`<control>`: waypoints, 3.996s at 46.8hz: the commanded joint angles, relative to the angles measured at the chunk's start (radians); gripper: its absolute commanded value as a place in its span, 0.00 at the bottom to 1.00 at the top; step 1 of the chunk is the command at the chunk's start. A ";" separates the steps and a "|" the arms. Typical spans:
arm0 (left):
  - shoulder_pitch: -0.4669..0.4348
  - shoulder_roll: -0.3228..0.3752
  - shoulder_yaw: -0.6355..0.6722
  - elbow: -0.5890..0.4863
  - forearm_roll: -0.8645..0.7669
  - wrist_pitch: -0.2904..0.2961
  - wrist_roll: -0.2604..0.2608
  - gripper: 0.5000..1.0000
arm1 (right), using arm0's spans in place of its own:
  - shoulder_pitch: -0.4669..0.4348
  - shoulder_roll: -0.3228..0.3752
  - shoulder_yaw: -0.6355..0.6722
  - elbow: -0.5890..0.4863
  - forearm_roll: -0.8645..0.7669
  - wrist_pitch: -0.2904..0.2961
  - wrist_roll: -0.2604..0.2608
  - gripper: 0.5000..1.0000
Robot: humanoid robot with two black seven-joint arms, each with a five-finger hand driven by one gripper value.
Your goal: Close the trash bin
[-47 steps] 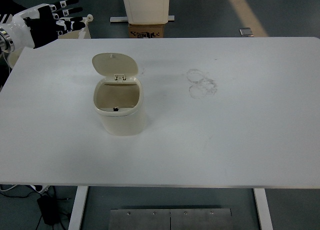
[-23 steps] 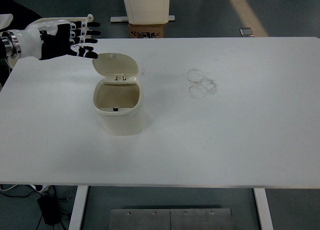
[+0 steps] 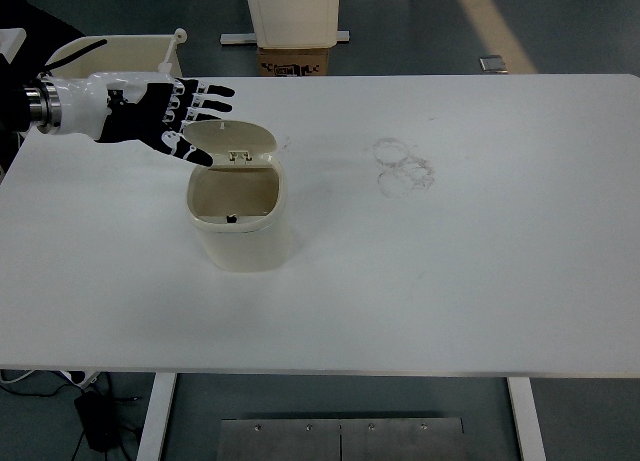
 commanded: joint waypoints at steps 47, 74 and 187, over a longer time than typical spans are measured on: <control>-0.056 -0.002 0.070 -0.109 0.097 -0.135 0.018 1.00 | 0.000 0.000 0.000 0.001 0.000 0.000 -0.011 0.98; -0.046 0.000 0.081 -0.144 0.097 -0.135 0.018 1.00 | 0.000 0.000 0.000 0.001 0.000 0.000 -0.017 0.98; -0.034 -0.160 -0.165 0.179 -0.062 -0.042 0.004 1.00 | 0.001 0.000 0.000 0.009 -0.001 0.001 -0.014 0.98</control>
